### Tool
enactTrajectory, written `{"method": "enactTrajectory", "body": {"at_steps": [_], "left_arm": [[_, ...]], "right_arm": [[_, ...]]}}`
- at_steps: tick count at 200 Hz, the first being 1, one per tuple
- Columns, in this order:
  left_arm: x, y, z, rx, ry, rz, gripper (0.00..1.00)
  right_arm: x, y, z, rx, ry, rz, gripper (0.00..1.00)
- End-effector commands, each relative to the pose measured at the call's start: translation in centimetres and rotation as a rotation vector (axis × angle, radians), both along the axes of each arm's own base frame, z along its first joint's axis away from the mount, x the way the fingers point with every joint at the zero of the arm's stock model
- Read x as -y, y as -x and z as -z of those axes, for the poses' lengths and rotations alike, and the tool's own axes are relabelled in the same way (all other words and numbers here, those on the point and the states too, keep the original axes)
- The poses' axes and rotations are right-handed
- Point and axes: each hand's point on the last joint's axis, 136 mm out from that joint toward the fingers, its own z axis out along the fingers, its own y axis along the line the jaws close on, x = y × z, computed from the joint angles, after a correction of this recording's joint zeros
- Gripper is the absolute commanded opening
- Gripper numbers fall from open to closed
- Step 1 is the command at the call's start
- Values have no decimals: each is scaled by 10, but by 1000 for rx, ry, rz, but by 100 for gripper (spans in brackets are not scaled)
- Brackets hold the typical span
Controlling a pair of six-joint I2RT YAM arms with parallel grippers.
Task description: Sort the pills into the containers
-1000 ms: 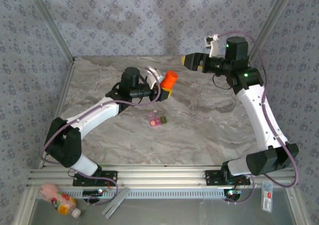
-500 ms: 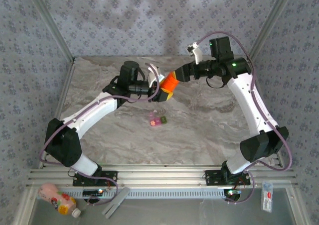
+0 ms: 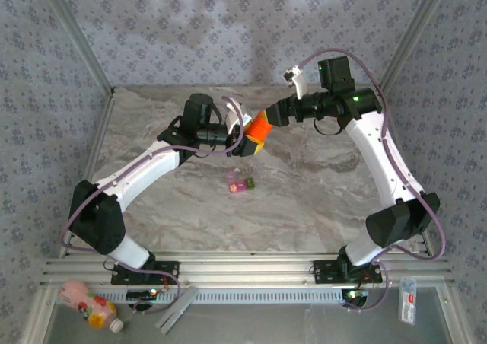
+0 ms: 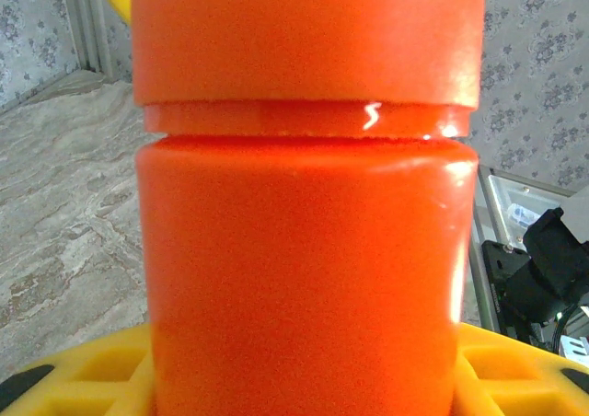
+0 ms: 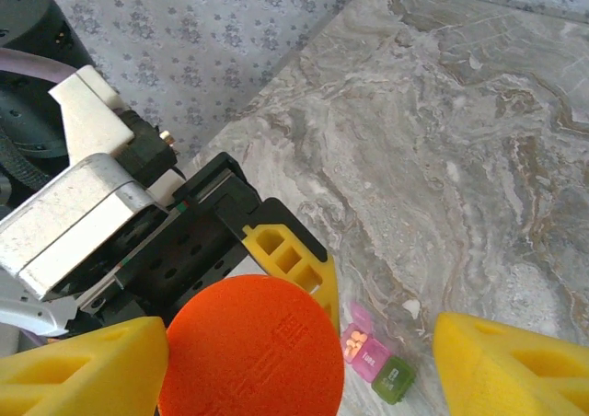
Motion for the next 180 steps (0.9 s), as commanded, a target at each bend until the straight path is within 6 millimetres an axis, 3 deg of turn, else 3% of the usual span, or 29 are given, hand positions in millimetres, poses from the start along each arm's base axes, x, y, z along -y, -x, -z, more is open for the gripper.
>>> {"method": "enactTrajectory", "body": {"at_steps": [1,58,110,138,180], "left_arm": [[5,3,-13,34,31,38,0],[6,1,-14,40,33,35,0],[5,0,-15,48,34,23,0],[6,-7,-17,69,30,-27,0],[9,-23,-16,139,23,-166,0]], "right_arm": [[-6,18,-5,1,-28,-63,78],[-7,20,1,-16,-25,-71,74],[-9,20,5,-36,-23,-68,56],[-16,16,18,-77,-4,-11,52],[-27,-7,48,-182,18,204,49]]}}
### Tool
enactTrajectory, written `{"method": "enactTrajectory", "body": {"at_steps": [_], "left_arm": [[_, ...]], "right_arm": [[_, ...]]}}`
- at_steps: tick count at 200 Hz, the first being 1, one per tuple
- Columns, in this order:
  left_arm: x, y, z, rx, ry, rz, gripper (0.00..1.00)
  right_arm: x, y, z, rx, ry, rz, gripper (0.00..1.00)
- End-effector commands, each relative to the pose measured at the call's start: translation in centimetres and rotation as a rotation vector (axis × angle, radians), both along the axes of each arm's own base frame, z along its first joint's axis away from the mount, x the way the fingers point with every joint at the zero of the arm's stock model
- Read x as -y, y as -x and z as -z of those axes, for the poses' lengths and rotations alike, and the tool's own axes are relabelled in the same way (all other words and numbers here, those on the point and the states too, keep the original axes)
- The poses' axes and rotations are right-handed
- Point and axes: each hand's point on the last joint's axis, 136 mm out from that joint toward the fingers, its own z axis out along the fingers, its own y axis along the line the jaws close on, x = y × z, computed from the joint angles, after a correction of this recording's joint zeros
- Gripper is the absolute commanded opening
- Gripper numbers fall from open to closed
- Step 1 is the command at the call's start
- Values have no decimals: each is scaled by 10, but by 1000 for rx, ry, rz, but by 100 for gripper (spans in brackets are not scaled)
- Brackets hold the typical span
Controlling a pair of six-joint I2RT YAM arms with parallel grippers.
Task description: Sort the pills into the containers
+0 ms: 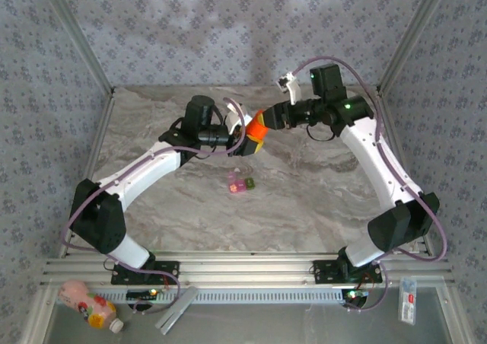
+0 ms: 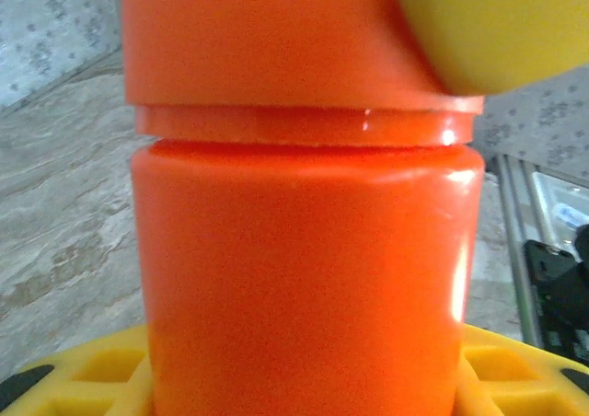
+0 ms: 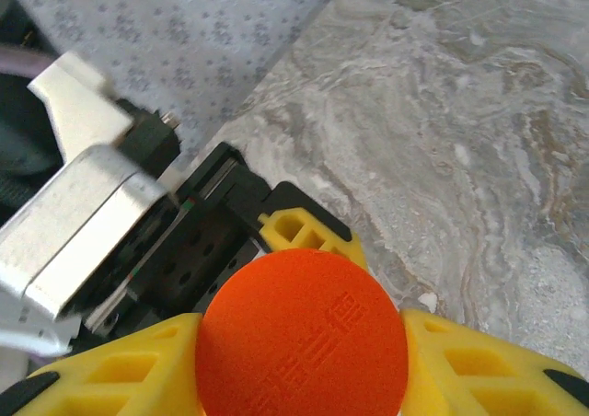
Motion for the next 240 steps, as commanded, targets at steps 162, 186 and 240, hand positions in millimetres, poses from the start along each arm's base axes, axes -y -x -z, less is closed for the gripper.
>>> {"method": "enactTrajectory", "body": {"at_steps": [162,186,240], "left_arm": [[-2,-31,-19,180,49,-235,0],[-5,-20,-22,162,71,-152,0],[-4,5,-24,89,63,16,0]], "right_arm": [[30,-11,-44,6,-198,206,80],[35,-2,-48,37,-187,102,80],[32,4,-24,80,-8,-36,78]]}}
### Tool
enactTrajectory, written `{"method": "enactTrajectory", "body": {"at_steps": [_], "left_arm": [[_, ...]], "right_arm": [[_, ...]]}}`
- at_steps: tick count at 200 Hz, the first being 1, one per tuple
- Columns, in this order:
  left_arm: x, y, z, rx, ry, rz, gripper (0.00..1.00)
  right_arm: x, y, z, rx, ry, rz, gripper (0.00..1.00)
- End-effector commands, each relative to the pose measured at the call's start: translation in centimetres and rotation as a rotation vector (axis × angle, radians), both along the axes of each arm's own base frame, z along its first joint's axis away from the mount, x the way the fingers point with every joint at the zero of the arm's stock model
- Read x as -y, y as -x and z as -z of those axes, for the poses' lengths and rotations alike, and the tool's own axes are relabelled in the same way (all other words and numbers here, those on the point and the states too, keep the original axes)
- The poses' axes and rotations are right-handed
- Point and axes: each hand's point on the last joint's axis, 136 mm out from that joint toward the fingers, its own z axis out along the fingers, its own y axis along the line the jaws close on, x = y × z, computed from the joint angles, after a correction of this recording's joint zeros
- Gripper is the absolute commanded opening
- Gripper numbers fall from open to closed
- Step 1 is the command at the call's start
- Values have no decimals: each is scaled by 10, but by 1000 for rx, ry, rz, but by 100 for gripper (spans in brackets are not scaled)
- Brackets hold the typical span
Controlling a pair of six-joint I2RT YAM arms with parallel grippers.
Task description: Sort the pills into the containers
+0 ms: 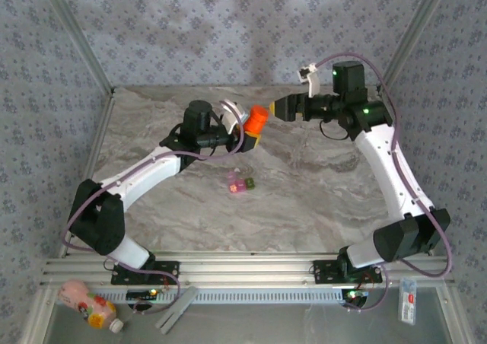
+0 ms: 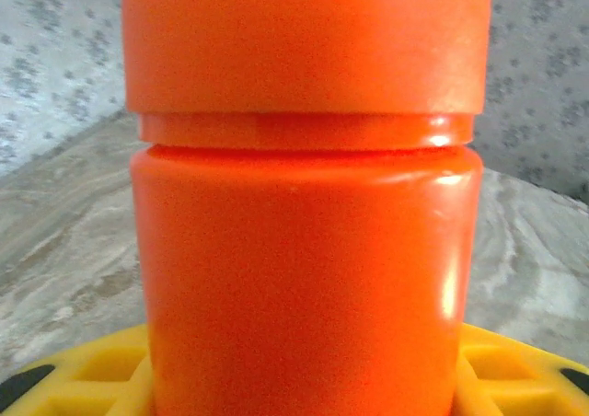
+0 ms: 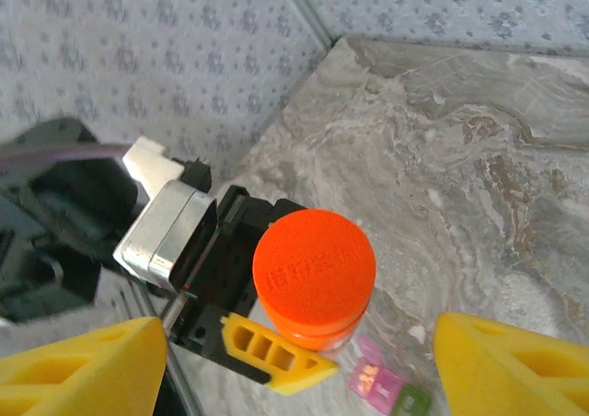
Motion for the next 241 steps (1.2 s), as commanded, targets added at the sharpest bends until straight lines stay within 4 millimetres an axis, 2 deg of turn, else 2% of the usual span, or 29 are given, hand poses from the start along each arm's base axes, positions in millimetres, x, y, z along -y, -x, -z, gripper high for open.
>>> {"method": "enactTrajectory", "body": {"at_steps": [1,43,70,119,169,197,241], "left_arm": [[4,26,-30,30,37,135,0],[5,29,-27,15,35,150,0],[5,29,-28,14,39,154,0],[6,29,-28,16,40,156,0],[6,28,-27,15,43,153,0],[7,28,-28,14,45,154,0],[7,27,-29,18,47,149,0]], "right_arm": [[-5,10,13,14,81,-108,78],[-19,6,13,16,94,-149,78],[-28,4,22,-7,106,-172,78],[-32,-2,34,-33,115,-174,77],[-37,2,43,-64,111,-204,74],[-39,5,48,-76,112,-213,70],[-39,7,51,-92,99,-216,58]]}}
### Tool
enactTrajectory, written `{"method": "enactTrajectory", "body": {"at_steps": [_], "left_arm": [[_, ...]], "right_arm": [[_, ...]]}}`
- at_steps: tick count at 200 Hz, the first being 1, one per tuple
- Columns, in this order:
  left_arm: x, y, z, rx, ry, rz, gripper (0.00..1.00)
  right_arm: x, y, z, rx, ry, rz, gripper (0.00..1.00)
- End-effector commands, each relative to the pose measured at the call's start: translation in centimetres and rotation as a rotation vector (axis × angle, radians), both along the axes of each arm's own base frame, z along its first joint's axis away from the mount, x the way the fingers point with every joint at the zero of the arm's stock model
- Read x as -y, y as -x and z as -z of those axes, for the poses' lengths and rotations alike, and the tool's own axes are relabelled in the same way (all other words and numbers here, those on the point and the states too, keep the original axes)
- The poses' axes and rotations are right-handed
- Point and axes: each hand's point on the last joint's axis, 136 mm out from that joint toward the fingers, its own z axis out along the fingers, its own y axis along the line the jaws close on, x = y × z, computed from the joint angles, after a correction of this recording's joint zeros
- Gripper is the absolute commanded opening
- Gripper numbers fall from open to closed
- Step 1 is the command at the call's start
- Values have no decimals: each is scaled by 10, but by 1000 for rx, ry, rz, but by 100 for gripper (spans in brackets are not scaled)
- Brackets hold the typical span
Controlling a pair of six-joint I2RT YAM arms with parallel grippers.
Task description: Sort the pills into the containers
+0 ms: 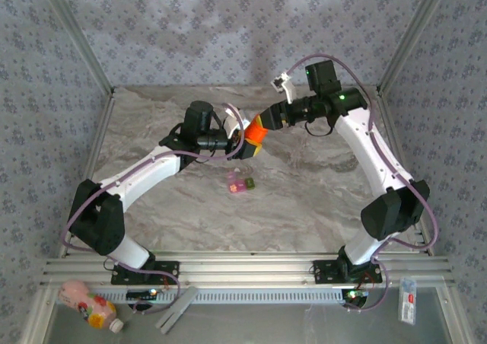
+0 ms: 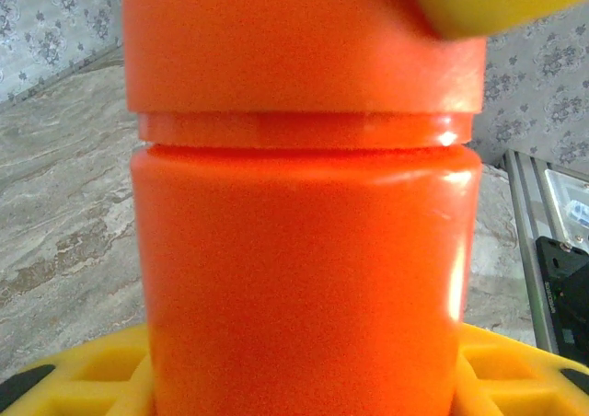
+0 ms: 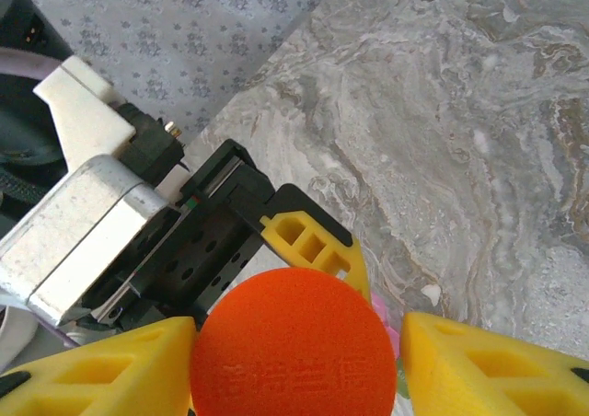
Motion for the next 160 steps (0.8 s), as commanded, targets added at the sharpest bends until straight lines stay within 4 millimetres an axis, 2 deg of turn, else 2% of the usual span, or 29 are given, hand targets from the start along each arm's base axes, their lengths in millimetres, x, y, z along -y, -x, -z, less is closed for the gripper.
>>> {"method": "enactTrajectory", "body": {"at_steps": [1,37,71,98,124,160], "left_arm": [[3,4,-35,75,60,30,0],[2,-7,-35,106,55,-50,0],[0,-23,-36,152,62,-167,0],[4,-30,-37,183,81,-240,0],[9,-34,-36,203,93,-294,0],[7,-41,-34,213,98,-352,0]], "right_arm": [[-1,5,6,-26,-6,-15,58],[-11,2,23,-80,-16,51,52],[-20,-6,46,-150,25,221,51],[-28,-19,54,-186,13,383,50],[-40,-23,57,-207,-19,454,50],[-44,-23,46,-204,-48,450,51]]}}
